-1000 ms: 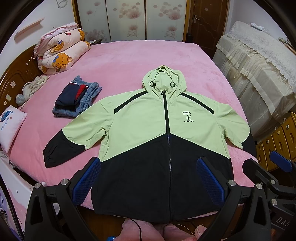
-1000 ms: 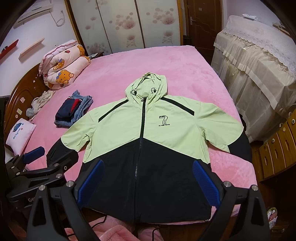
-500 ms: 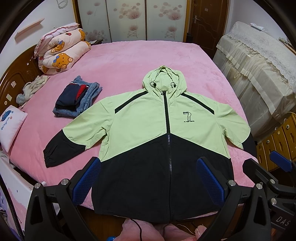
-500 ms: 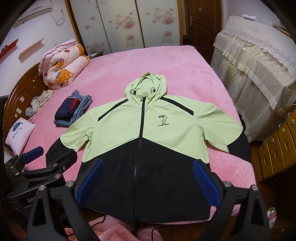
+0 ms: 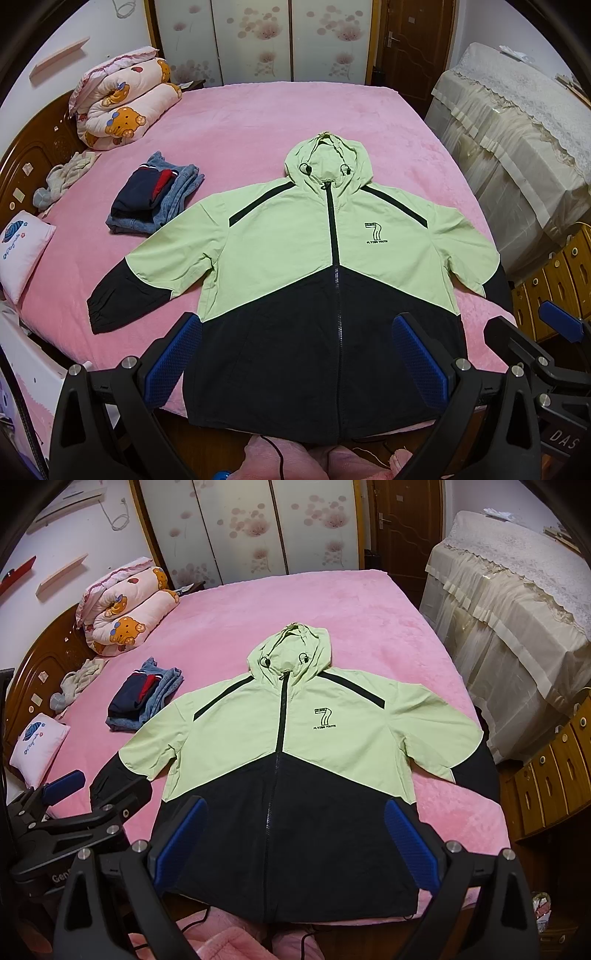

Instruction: Fold large clothes

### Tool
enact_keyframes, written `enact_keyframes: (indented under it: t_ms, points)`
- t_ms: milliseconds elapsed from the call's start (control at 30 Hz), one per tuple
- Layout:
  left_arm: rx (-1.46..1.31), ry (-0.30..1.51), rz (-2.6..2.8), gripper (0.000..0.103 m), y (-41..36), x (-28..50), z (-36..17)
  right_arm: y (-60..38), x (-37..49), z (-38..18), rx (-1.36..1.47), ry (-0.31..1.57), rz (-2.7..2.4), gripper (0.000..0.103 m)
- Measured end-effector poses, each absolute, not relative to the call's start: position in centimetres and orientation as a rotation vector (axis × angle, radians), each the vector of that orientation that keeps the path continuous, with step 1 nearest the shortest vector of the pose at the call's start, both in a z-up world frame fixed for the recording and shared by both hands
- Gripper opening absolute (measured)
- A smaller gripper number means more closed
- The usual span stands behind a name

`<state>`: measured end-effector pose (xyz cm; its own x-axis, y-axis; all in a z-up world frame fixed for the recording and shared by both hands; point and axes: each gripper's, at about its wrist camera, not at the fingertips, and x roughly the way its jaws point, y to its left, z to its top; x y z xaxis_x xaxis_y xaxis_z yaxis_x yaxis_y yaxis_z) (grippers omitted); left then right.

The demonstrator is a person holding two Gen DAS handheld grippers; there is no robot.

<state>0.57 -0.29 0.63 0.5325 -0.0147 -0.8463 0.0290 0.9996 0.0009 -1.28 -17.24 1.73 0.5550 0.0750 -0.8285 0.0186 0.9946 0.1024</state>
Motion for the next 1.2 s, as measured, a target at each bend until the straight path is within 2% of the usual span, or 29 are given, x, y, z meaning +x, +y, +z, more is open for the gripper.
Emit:
enact_keyframes:
  t_ms: [700,967,1200]
  points:
    - [0.004,1.019,-0.021,0.102,0.1,0.3,0.6,-18.3,-2.2,0.5,0.099,0.990,0.031,0.097]
    - [-0.079,1.102,-0.022,0.102,2.5,-0.3,-1.3,-17.8,-1.6,-1.1,0.142,1.060,0.061,0.097]
    - [-0.214,1.271,0.021,0.102,7.8,-0.6,-5.5,-15.2,0.0,-3.5,0.203,1.186,0.099,0.097]
